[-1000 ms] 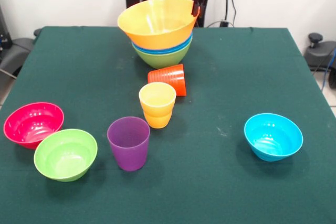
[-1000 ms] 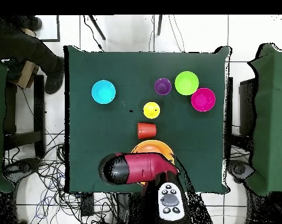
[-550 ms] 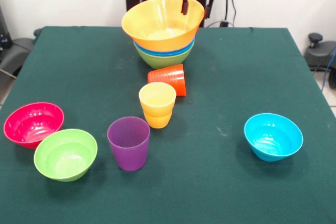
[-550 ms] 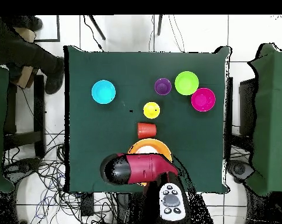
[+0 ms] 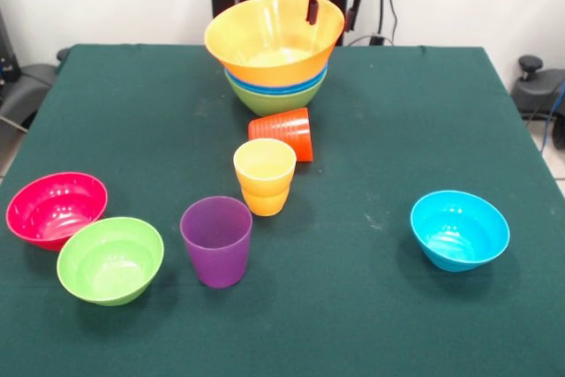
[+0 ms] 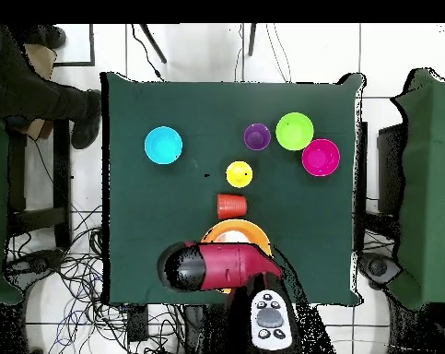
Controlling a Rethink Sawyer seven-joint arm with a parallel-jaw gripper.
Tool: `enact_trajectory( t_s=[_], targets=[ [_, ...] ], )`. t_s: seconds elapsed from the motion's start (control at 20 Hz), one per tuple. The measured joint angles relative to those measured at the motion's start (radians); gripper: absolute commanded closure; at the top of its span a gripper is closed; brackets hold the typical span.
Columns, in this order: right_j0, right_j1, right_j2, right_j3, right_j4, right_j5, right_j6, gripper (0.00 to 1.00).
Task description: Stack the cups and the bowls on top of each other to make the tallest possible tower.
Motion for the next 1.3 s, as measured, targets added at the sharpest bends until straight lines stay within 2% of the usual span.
enact_trajectory(
  t_s=[0.3, 0.7, 1.3],
  targets=[
    [0.000, -0.012, 0.002, 0.000, 0.045, 0.000, 0.000, 0.00],
    [0.001, -0.130, 0.013, 0.001, 0.145, 0.065, 0.000, 0.00],
    [-0.001, -0.155, 0.017, -0.012, 0.167, 0.072, 0.000, 0.00]
  ],
)
